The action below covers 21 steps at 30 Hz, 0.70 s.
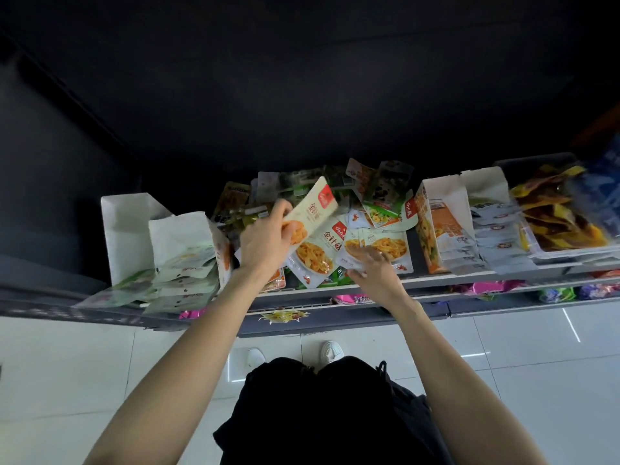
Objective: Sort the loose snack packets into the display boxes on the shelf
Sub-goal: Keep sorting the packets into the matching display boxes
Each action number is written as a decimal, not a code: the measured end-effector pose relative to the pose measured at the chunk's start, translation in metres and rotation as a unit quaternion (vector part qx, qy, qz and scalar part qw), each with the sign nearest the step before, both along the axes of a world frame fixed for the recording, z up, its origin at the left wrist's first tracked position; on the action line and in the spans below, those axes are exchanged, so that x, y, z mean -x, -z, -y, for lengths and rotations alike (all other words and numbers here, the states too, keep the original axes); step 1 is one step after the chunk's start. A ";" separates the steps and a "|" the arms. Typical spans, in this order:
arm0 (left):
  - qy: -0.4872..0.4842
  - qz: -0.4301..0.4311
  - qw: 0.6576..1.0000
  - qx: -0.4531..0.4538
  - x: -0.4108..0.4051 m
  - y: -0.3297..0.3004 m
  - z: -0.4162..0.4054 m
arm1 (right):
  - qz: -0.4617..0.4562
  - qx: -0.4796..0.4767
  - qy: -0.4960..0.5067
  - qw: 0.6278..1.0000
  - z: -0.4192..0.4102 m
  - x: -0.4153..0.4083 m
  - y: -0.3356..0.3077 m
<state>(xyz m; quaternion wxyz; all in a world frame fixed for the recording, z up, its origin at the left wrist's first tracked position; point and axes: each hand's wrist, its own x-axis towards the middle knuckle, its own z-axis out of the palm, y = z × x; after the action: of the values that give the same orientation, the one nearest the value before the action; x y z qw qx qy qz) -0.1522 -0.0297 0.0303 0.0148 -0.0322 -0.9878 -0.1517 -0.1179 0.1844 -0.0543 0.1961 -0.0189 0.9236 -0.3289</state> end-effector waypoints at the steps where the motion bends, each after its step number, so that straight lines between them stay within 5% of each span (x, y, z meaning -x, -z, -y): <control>1: -0.001 -0.019 1.000 -0.007 -0.006 -0.010 0.007 | -0.011 0.085 0.056 0.995 0.001 -0.001 -0.015; 3: 0.020 -0.041 0.999 -0.015 -0.021 -0.035 0.023 | -0.083 0.195 0.115 0.970 0.007 -0.005 -0.045; 5: 0.058 0.003 0.996 -0.061 -0.038 -0.061 0.042 | -0.138 0.222 0.072 0.963 0.020 -0.008 -0.078; 9: 0.083 0.090 0.980 -0.158 -0.063 -0.093 0.076 | -0.097 0.231 -0.053 0.967 0.059 -0.001 -0.120; 13: -0.032 -0.071 0.984 -0.162 -0.071 -0.094 0.126 | -0.182 0.252 -0.015 0.950 0.105 0.001 -0.131; 16: -0.149 -0.175 0.953 -0.198 -0.084 -0.084 0.171 | -0.171 0.288 0.060 0.940 0.134 0.002 -0.133; 18: -0.182 -0.186 0.945 -0.198 -0.093 -0.072 0.190 | -0.185 0.283 0.074 0.938 0.149 0.003 -0.133; 21: -0.097 -0.125 0.981 -0.112 -0.101 -0.042 0.205 | -0.230 0.247 0.040 0.940 0.171 0.011 -0.126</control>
<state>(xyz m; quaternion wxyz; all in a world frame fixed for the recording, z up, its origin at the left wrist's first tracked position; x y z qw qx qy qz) -0.0513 -0.2348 0.0722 0.1560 0.0472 -0.9533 -0.2544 -0.1290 0.0135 0.0715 -0.0462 -0.1051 0.8332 -0.5410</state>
